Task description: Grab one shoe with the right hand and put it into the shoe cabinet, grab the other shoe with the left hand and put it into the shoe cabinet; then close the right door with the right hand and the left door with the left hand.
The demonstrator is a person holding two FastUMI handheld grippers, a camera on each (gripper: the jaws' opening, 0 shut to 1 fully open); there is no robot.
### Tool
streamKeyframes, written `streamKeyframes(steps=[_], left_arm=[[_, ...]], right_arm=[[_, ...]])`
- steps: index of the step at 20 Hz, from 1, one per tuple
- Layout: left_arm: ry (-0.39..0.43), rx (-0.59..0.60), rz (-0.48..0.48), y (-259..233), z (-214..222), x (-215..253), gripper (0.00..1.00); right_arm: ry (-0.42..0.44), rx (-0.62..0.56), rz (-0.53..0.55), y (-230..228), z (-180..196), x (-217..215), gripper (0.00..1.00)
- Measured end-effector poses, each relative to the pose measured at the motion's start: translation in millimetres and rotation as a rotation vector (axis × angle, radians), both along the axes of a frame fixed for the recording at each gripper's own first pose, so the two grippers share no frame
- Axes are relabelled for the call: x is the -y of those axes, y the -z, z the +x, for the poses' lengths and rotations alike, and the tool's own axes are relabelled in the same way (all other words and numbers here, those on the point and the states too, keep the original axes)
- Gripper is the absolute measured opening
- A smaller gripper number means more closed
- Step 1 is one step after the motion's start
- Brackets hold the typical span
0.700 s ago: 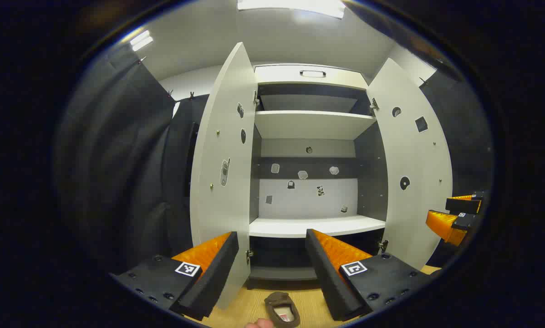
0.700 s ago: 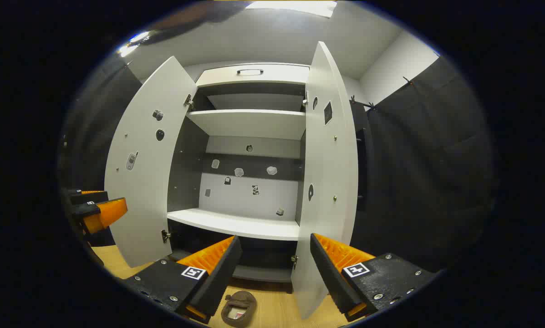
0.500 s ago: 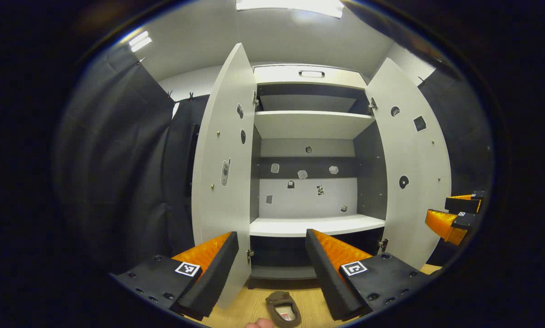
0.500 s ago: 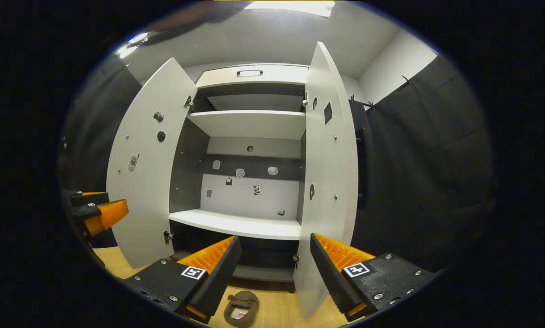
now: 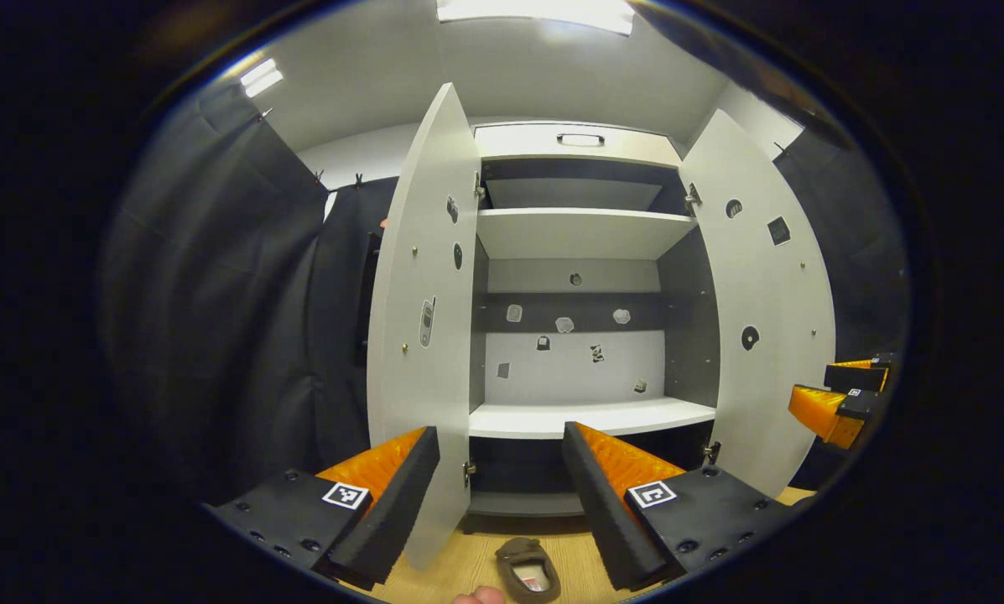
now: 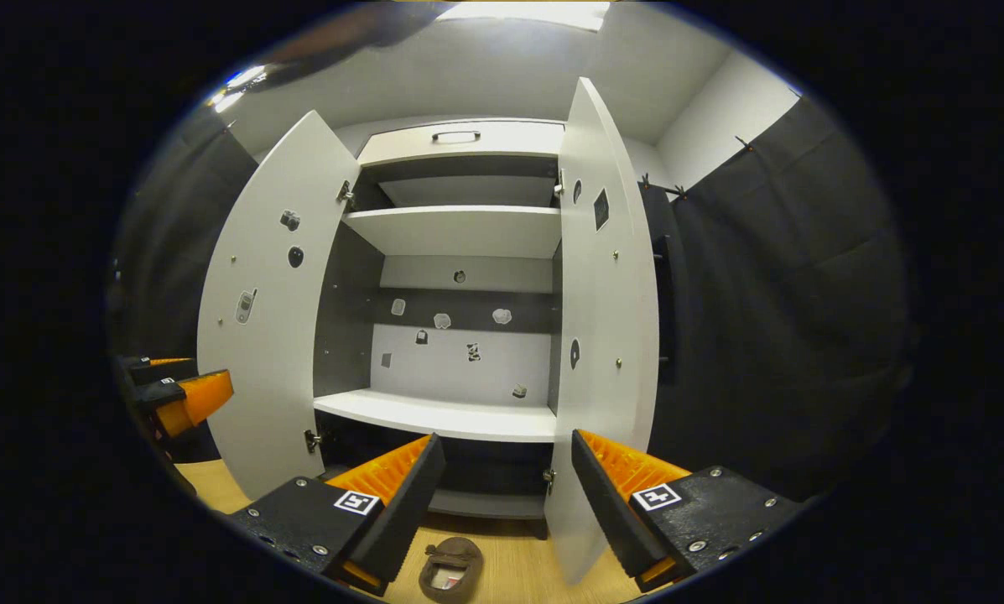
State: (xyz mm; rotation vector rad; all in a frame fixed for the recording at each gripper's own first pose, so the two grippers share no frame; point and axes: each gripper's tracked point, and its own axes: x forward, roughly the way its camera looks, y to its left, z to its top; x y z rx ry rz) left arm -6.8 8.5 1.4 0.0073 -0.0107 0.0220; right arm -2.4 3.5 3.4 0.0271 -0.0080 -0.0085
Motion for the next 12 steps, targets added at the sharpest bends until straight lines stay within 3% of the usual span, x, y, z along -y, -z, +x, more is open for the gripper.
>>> streamKeyframes(steps=[5, 12], left_arm=[[0.013, 0.0, 0.006, 0.3, 0.4, 4.5, 0.96], [0.013, -0.005, 0.014, 4.1, -0.7, 5.2, 0.96]], right_arm=[[0.001, 0.0, -0.002, -1.3, 0.4, 0.5, 0.94], [-0.012, -0.018, 0.078, 0.9, 9.0, -1.2, 0.93]])
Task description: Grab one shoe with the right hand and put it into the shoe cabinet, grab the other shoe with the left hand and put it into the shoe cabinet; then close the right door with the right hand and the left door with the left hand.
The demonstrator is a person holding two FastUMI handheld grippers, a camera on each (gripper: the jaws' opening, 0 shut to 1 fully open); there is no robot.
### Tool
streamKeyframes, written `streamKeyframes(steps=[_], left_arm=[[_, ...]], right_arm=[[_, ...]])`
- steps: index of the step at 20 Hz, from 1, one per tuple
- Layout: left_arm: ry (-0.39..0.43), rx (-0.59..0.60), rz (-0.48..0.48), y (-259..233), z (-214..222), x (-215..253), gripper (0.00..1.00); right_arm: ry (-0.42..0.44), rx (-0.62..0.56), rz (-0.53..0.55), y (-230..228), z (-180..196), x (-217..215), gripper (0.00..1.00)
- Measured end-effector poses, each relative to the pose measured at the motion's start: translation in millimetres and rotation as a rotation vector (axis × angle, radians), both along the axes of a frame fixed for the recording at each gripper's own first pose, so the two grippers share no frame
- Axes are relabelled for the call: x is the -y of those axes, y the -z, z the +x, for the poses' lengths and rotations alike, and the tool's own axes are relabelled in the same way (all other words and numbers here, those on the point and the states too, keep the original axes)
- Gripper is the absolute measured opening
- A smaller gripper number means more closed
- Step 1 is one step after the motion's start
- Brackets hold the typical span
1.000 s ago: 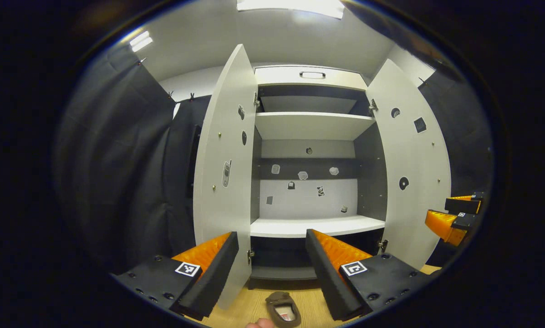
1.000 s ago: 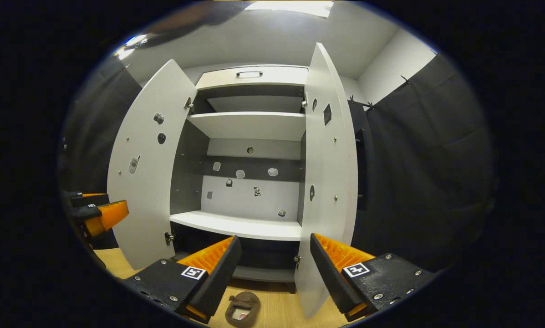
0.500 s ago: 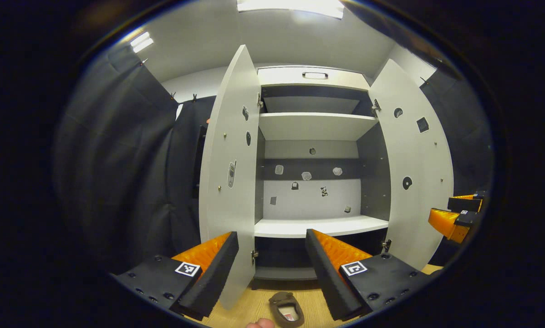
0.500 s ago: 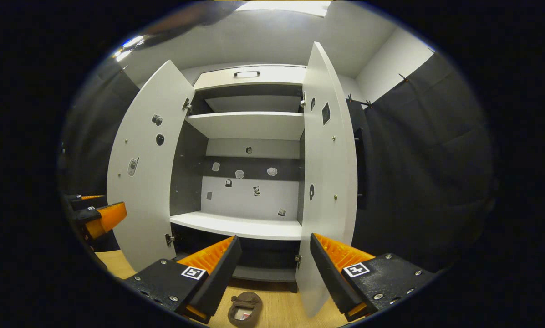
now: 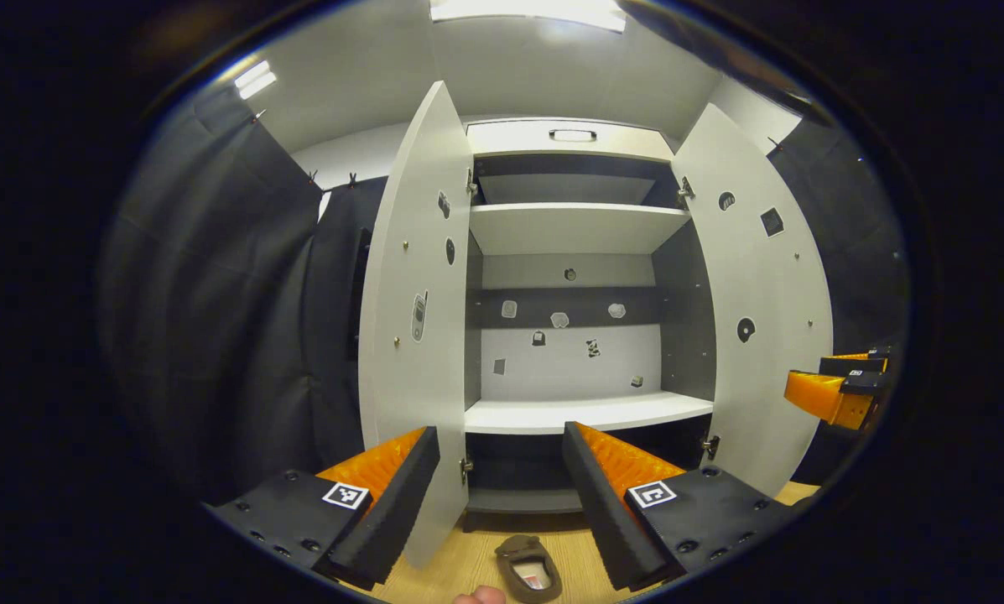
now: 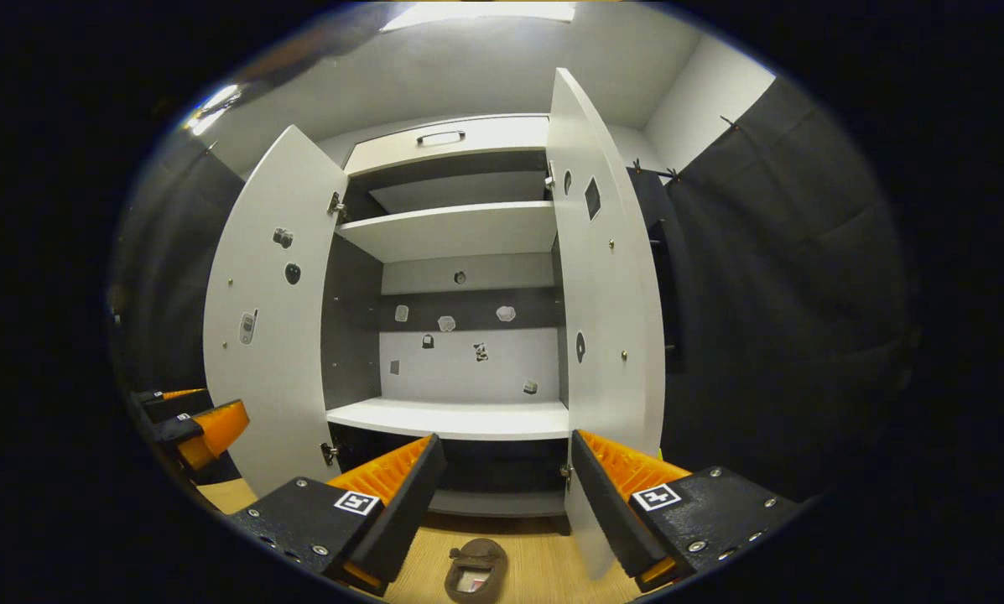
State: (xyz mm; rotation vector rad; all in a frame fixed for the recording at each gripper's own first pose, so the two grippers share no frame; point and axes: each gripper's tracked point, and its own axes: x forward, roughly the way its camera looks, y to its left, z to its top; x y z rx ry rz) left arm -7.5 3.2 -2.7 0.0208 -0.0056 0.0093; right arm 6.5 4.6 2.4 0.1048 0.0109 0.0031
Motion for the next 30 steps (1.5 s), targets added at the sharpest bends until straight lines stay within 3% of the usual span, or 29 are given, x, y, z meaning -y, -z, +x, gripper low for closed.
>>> streamKeyframes(steps=[3, 7, 11, 17, 22, 30], left_arm=[[-0.013, 0.001, 0.007, -1, 0, -4, 0.96], [-0.031, 0.004, 0.003, -1, 0, -10, 0.96], [-0.049, 0.004, 0.007, 0, -1, -15, 0.96], [-0.066, -0.002, 0.008, 5, -4, -23, 0.96], [-0.077, -0.008, 0.006, 7, -5, -29, 0.96], [-0.118, -0.029, -0.002, 17, -7, -49, 0.96]], right_arm=[[-0.007, 0.0, -0.053, 4, 12, -1, 0.9], [-0.035, -0.021, -0.072, 14, 27, -9, 0.94], [-0.072, -0.078, -0.105, 50, 44, -28, 0.94], [-0.106, -0.297, -0.139, 165, 65, -43, 0.94], [-0.151, -0.532, -0.157, 273, 51, -49, 0.94], [-0.179, -0.75, -0.241, 368, 39, -51, 0.9]])
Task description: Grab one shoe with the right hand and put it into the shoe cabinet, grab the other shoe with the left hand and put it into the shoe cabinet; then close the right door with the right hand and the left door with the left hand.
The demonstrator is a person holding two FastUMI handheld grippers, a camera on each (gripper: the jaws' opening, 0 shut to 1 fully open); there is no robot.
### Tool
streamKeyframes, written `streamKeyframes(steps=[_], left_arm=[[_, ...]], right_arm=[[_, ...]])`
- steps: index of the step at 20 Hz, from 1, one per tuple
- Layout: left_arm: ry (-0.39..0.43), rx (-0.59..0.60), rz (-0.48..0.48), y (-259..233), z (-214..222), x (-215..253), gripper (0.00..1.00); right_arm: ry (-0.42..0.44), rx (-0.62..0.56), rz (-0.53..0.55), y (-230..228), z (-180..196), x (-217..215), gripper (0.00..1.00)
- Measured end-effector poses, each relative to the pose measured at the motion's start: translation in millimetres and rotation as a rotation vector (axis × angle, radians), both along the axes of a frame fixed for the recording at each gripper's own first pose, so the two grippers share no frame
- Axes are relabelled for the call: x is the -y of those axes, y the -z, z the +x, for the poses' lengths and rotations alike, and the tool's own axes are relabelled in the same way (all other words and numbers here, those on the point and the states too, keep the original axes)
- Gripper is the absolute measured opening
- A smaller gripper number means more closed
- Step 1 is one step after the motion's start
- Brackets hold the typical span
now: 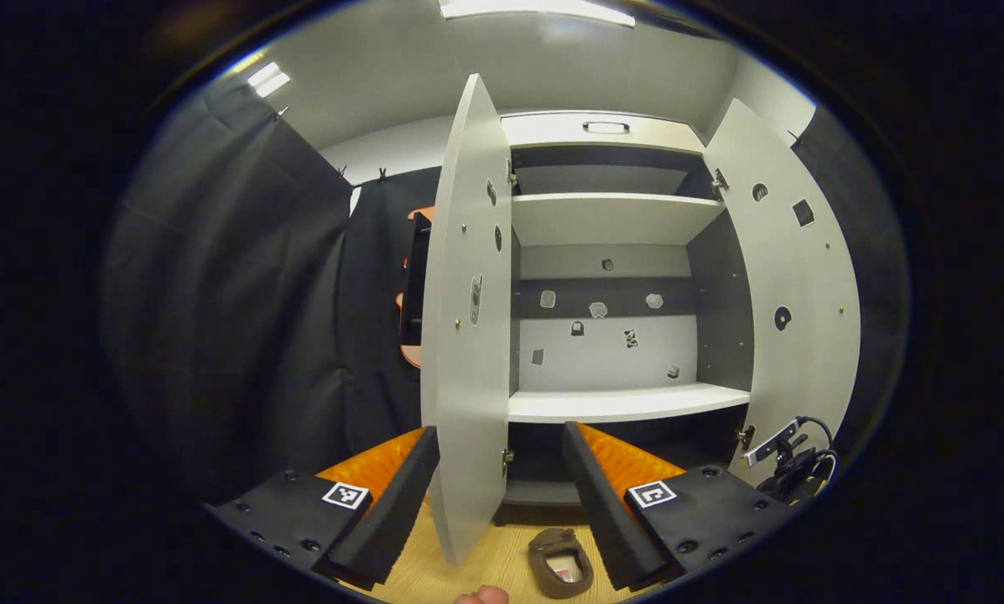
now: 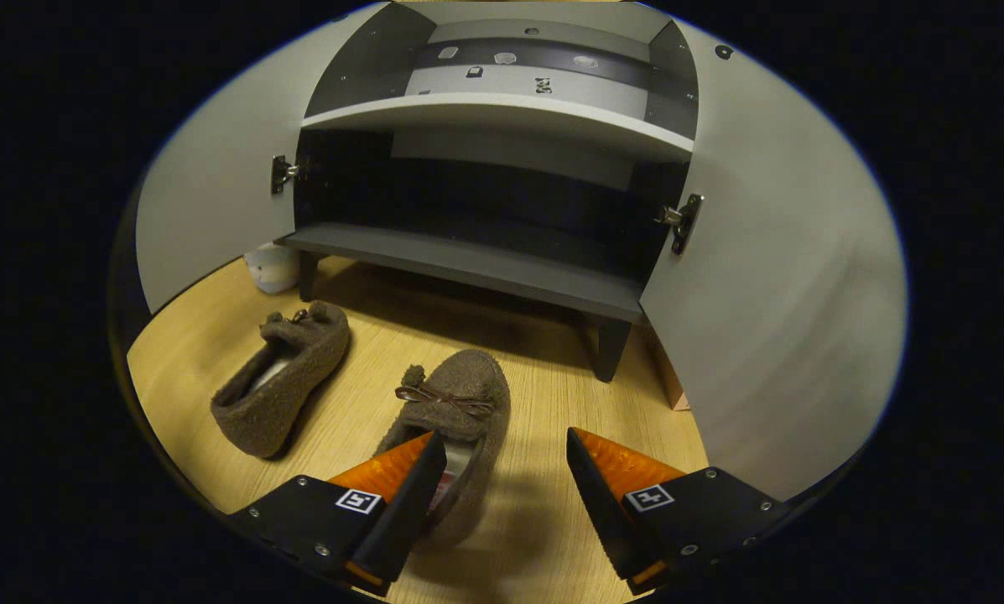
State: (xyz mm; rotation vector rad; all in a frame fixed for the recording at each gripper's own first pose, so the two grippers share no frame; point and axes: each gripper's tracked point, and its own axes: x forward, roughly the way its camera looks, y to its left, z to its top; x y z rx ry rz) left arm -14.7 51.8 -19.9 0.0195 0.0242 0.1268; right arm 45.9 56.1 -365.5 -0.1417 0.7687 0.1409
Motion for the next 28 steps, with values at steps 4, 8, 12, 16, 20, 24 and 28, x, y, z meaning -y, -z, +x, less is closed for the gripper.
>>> streamKeyframes(steps=[4, 8, 12, 16, 20, 24, 28], left_arm=[[-0.014, -0.008, 0.007, 1, -2, -6, 0.96], [-0.031, -0.018, 0.016, 2, -4, -12, 0.99], [-0.038, -0.019, 0.018, 2, -5, -14, 0.96], [-0.026, -0.016, 0.03, 0, -5, -10, 0.96], [0.001, -0.011, 0.023, 1, -6, -1, 0.96], [0.021, -0.002, 0.013, 1, -6, 4, 0.96], [0.056, 0.004, -0.028, 5, -4, 14, 0.99]], right_arm=[[0.01, -0.049, -0.01, 36, 22, 2, 0.89], [0.0, -0.083, 0.017, 61, 39, -4, 0.82], [-0.032, -0.089, 0.082, 63, 38, -15, 0.61], [-0.027, -0.042, 0.013, 58, 40, -9, 0.13], [-0.003, 0.053, 0.052, 21, 45, -6, 0.07], [0.075, 0.135, 0.085, -44, 42, 10, 0.07], [0.179, 0.231, 0.091, -135, 56, 26, 0.07]])
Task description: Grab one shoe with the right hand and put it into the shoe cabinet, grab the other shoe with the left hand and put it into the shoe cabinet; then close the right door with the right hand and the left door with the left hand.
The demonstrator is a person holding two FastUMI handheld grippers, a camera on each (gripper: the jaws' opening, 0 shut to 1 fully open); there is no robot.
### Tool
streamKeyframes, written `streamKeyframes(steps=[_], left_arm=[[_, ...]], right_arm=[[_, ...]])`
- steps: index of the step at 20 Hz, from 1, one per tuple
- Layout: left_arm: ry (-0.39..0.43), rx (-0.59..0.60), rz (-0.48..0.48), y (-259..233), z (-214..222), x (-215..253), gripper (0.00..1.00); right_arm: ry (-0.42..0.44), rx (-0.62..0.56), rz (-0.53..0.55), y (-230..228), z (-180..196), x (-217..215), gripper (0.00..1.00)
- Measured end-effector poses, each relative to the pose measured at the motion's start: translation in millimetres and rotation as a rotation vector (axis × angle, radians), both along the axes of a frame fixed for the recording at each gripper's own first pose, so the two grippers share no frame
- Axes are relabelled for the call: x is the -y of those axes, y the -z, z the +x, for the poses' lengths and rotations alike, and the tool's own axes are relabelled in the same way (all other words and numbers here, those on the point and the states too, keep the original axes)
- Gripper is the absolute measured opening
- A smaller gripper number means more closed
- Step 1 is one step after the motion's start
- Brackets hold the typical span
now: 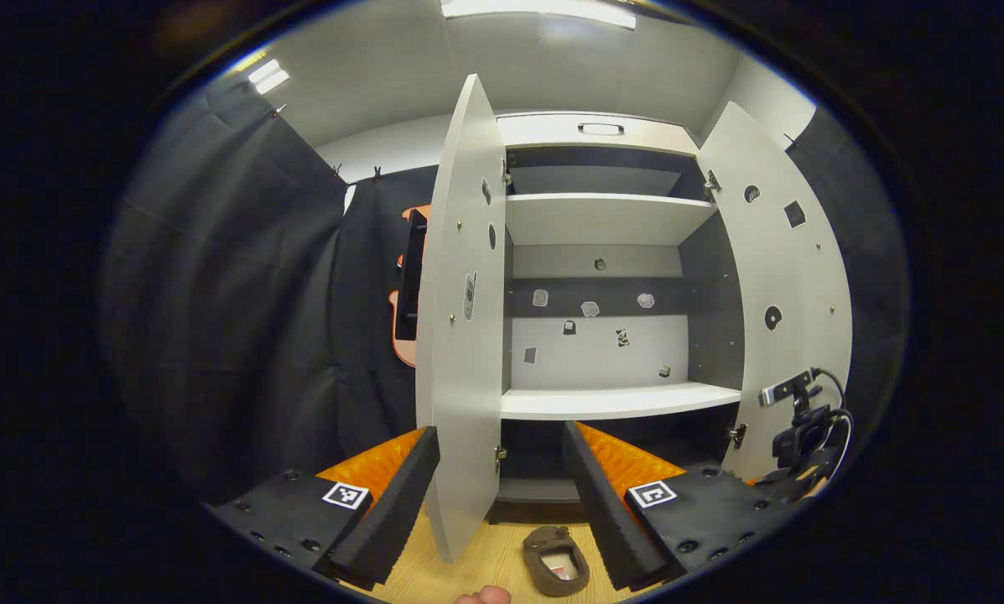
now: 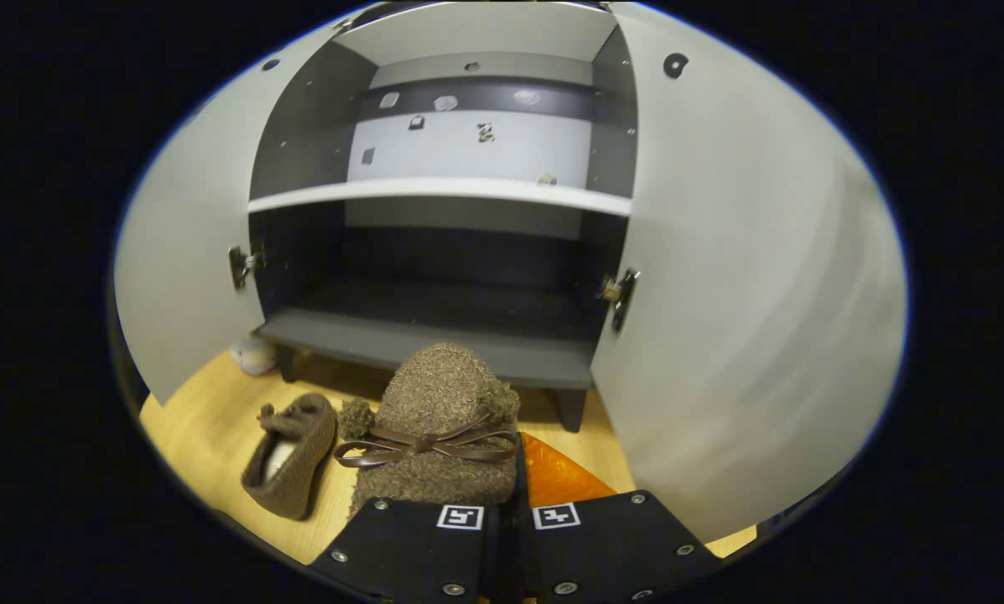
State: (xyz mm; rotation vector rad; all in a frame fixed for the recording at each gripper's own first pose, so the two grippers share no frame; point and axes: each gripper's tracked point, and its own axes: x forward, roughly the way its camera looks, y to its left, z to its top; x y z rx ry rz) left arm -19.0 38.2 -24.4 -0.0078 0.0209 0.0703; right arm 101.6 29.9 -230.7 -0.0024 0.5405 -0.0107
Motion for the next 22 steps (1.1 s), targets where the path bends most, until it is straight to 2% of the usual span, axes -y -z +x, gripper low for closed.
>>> streamKeyframes(steps=[5, 7, 8, 11, 12, 13, 16, 19, 22], left_arm=[[0.022, 0.009, 0.0, -2, 0, 1, 0.96], [0.029, 0.01, -0.011, 1, -1, 2, 0.99], [0.024, 0.005, -0.009, 3, -2, 1, 0.96], [0.017, -0.011, -0.001, 4, -3, -1, 0.96], [0.016, -0.011, 0.004, 3, -3, -2, 0.99], [0.01, -0.012, 0.011, 2, -2, -5, 0.96], [-0.003, -0.017, 0.02, 2, 0, -12, 0.96], [-0.027, -0.034, 0.011, 8, 0, -21, 0.96], [-0.057, -0.046, -0.001, 13, 0, -32, 0.96]], right_arm=[[-0.033, 0.145, 0.053, -125, 72, -13, 0.07], [-0.025, 0.169, 0.064, -153, 116, -16, 0.07], [-0.017, 0.167, 0.066, -162, 126, -12, 0.07], [0.003, 0.12, 0.065, -165, 202, -8, 0.07], [0.012, 0.114, 0.052, -162, 225, -5, 0.07], [0.025, 0.101, 0.031, -156, 246, -1, 0.07], [0.068, 0.036, 0.011, -131, 294, 4, 0.07], [0.101, -0.048, -0.001, -102, 318, 4, 0.07], [0.075, -0.084, -0.025, -88, 327, -3, 0.08]])
